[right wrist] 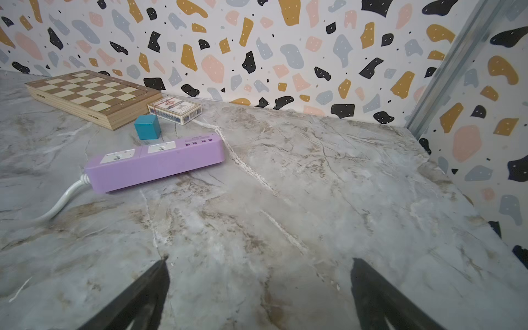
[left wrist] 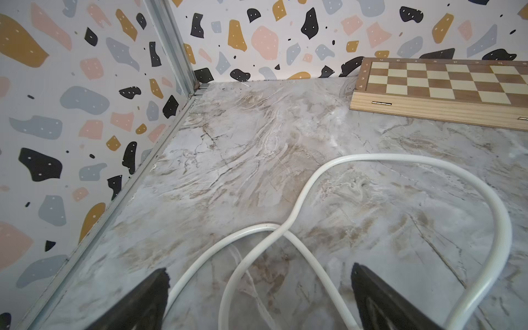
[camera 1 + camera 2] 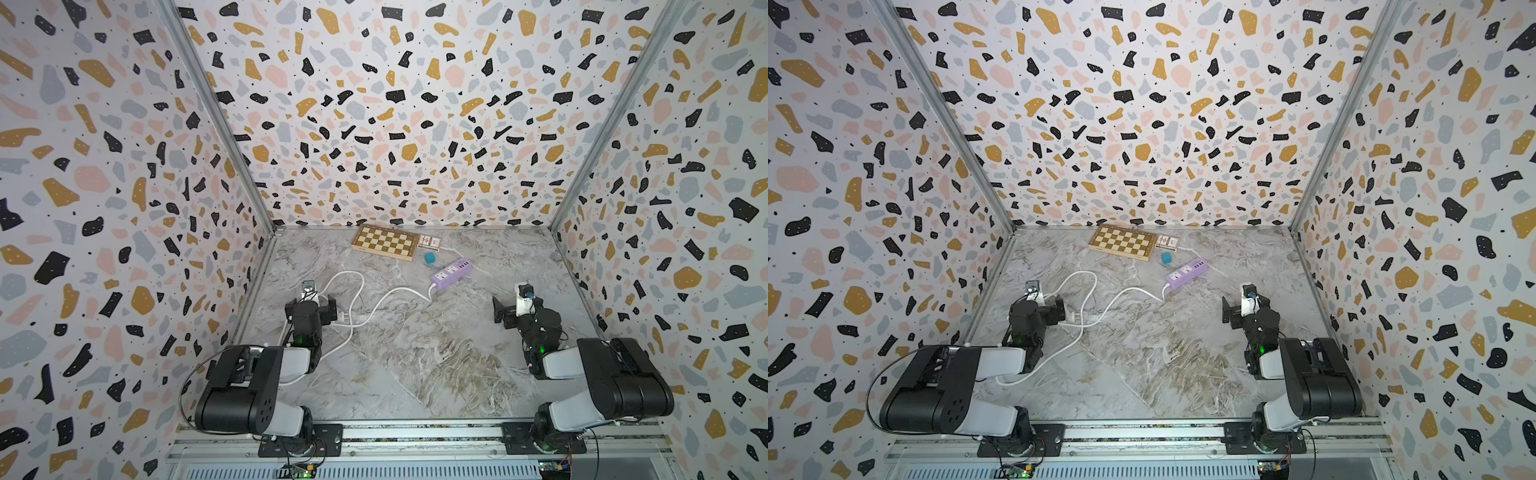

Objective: Wrap the cord around the power strip
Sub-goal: Pick up the power strip from the center of the board.

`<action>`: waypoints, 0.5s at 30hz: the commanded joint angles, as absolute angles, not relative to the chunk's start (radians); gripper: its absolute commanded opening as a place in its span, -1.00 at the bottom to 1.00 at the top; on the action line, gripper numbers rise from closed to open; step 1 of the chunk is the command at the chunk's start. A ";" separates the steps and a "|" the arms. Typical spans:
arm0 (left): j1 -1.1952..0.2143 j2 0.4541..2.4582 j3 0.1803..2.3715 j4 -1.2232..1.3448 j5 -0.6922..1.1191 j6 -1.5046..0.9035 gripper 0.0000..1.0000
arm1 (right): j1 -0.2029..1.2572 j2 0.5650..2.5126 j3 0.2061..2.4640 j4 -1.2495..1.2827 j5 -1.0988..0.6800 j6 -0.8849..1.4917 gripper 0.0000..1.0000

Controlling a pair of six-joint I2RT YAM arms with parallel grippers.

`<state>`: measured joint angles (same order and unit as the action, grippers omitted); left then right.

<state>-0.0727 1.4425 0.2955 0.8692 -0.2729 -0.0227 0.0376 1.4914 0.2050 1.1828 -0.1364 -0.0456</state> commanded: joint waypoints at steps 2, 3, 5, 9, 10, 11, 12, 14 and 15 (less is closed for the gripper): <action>-0.067 1.448 0.305 0.914 -0.287 -0.035 0.99 | 0.040 1.480 0.222 1.196 -0.127 -0.040 1.00; -0.067 1.448 0.305 0.914 -0.286 -0.035 0.99 | 0.040 1.479 0.221 1.197 -0.127 -0.040 1.00; -0.067 1.446 0.304 0.916 -0.287 -0.035 0.99 | 0.038 1.479 0.221 1.198 -0.130 -0.038 1.00; -0.067 1.445 0.304 0.914 -0.285 -0.035 0.98 | 0.028 1.479 0.221 1.199 -0.145 -0.034 1.00; -0.067 1.445 0.305 0.914 -0.266 -0.030 0.99 | 0.025 1.480 0.219 1.201 -0.150 -0.031 1.00; -0.066 1.446 0.311 0.901 -0.178 -0.003 0.99 | 0.023 1.479 0.218 1.202 -0.153 -0.032 1.00; -0.062 1.441 0.322 0.876 -0.114 0.016 0.99 | 0.020 1.478 0.218 1.204 -0.158 -0.031 1.00; -0.047 1.438 0.327 0.858 -0.086 0.005 0.99 | 0.014 1.479 0.216 1.208 -0.172 -0.028 1.00; -0.045 1.441 0.325 0.870 -0.083 0.006 0.99 | 0.007 1.477 0.212 1.213 -0.185 -0.028 1.00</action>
<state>-0.0586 1.4425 0.2985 0.8524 -0.1677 -0.0097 0.0204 1.4910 0.2050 1.1835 -0.1524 -0.0422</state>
